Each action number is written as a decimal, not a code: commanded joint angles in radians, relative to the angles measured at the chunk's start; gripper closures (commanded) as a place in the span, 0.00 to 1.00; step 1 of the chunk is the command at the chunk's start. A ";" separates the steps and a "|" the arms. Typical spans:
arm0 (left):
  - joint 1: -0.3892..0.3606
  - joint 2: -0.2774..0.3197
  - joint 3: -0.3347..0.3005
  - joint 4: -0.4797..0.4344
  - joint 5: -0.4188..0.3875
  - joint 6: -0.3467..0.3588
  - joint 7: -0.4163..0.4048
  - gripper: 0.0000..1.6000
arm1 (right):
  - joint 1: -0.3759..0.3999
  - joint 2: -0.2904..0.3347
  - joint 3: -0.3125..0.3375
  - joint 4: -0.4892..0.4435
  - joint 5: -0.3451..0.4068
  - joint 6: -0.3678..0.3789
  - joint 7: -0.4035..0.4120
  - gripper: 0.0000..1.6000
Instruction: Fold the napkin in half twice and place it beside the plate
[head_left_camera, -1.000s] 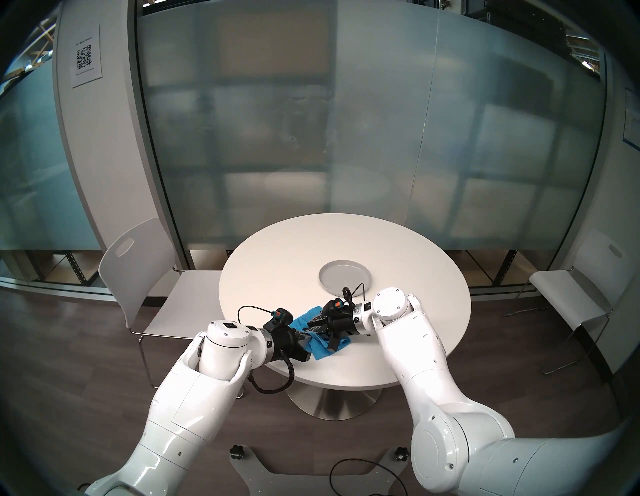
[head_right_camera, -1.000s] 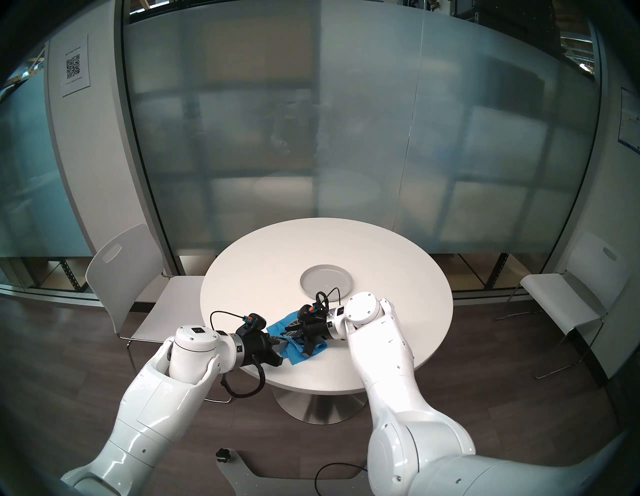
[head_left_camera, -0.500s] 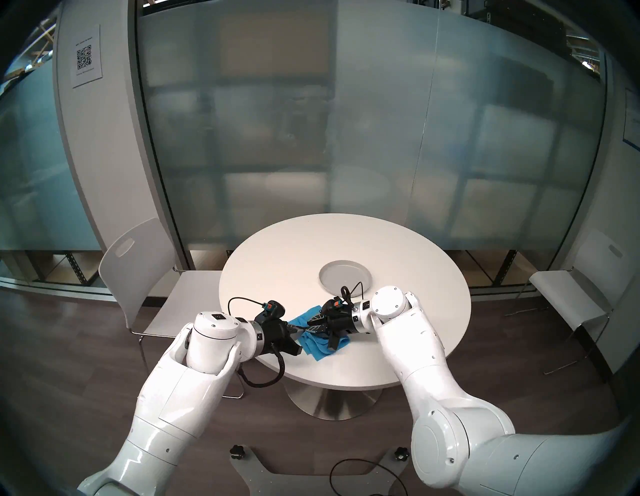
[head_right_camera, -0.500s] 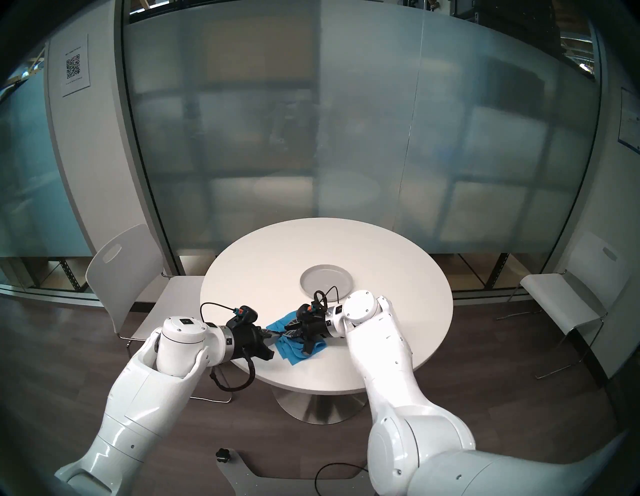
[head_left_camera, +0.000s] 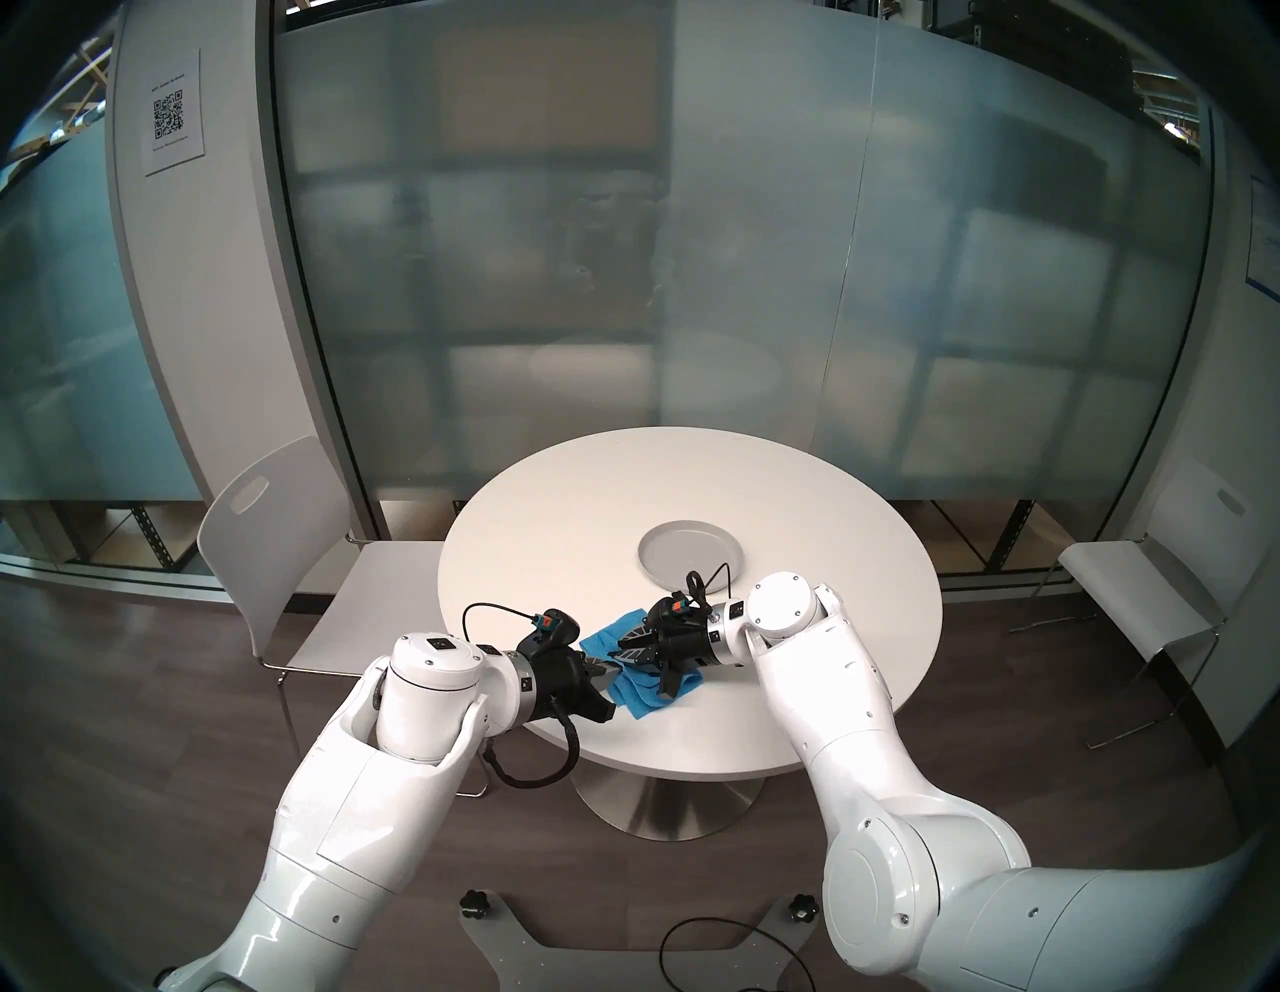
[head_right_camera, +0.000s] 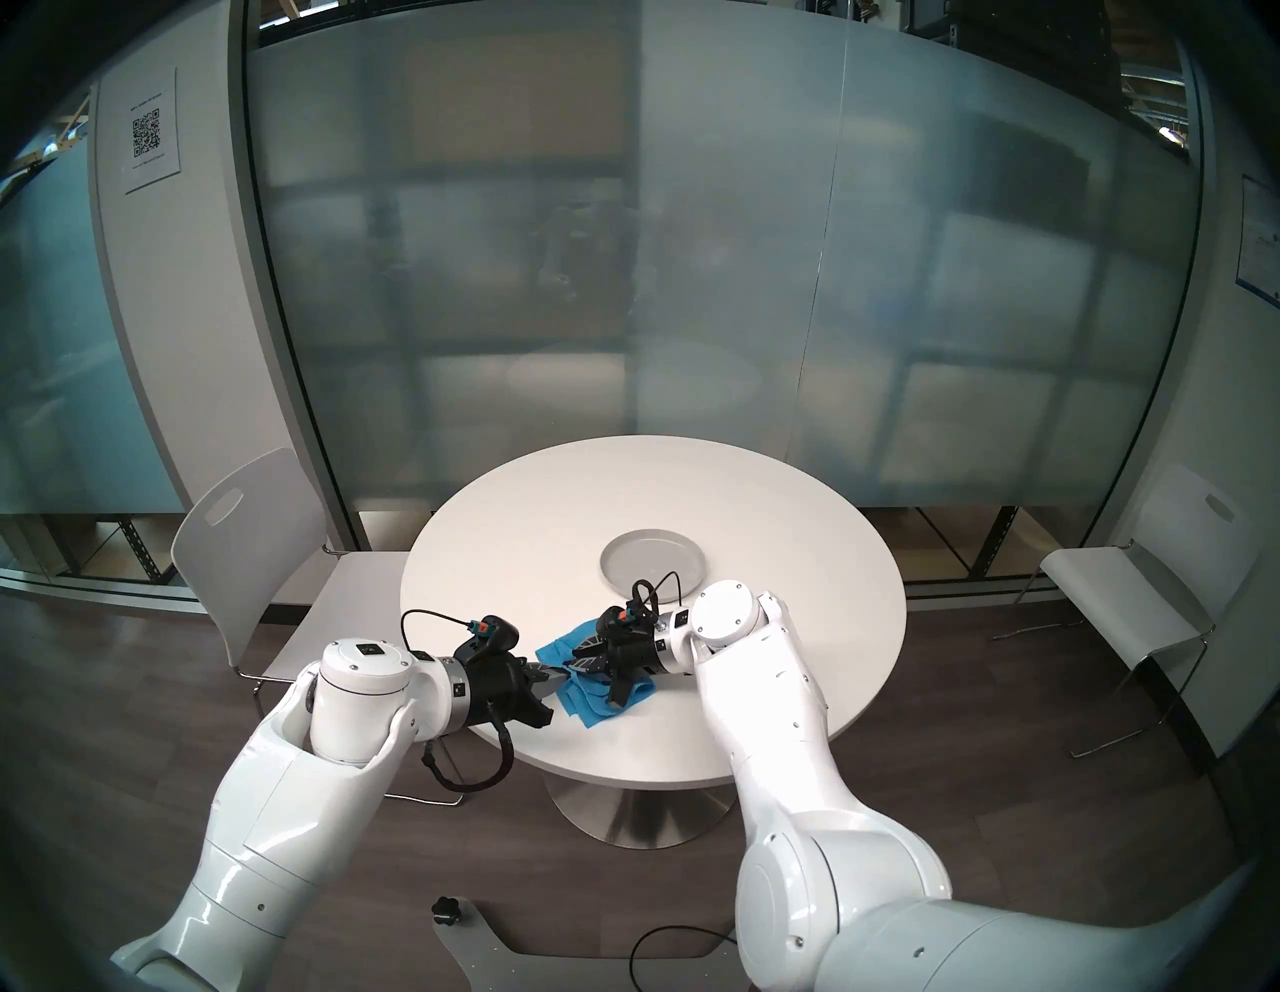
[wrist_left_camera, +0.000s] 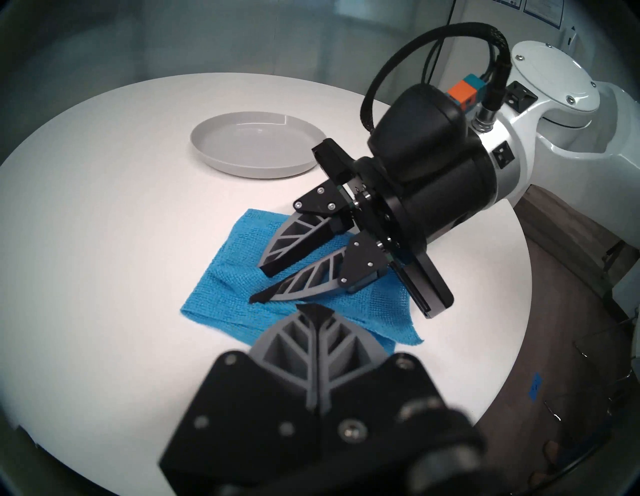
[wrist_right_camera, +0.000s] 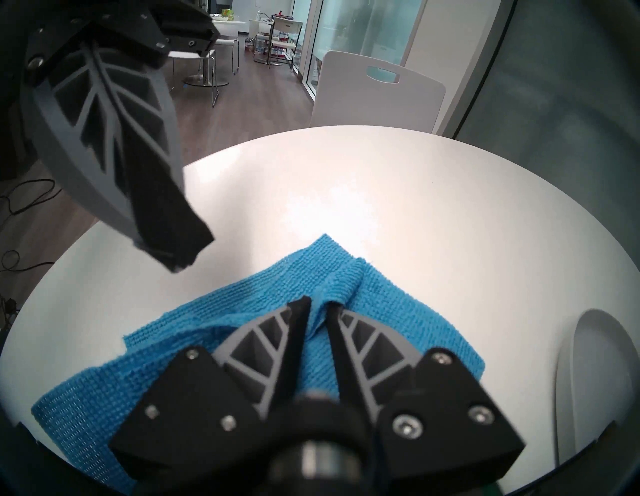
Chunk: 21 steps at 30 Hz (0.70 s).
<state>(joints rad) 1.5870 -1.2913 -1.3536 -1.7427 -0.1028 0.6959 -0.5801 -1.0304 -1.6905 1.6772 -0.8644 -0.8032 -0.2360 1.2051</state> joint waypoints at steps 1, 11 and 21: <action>0.002 -0.034 0.020 -0.003 0.001 -0.015 0.017 1.00 | 0.002 -0.003 0.001 -0.009 0.003 0.001 0.006 0.58; -0.010 -0.060 0.036 0.040 -0.001 -0.043 0.057 1.00 | -0.009 -0.010 0.002 -0.021 0.001 0.001 0.018 0.58; -0.030 -0.049 0.039 0.069 -0.003 -0.047 0.063 1.00 | -0.020 -0.013 0.000 -0.039 -0.004 0.007 0.027 0.58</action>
<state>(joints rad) 1.5812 -1.3399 -1.3105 -1.6709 -0.1048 0.6579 -0.5116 -1.0445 -1.6943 1.6830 -0.8857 -0.8034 -0.2359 1.2303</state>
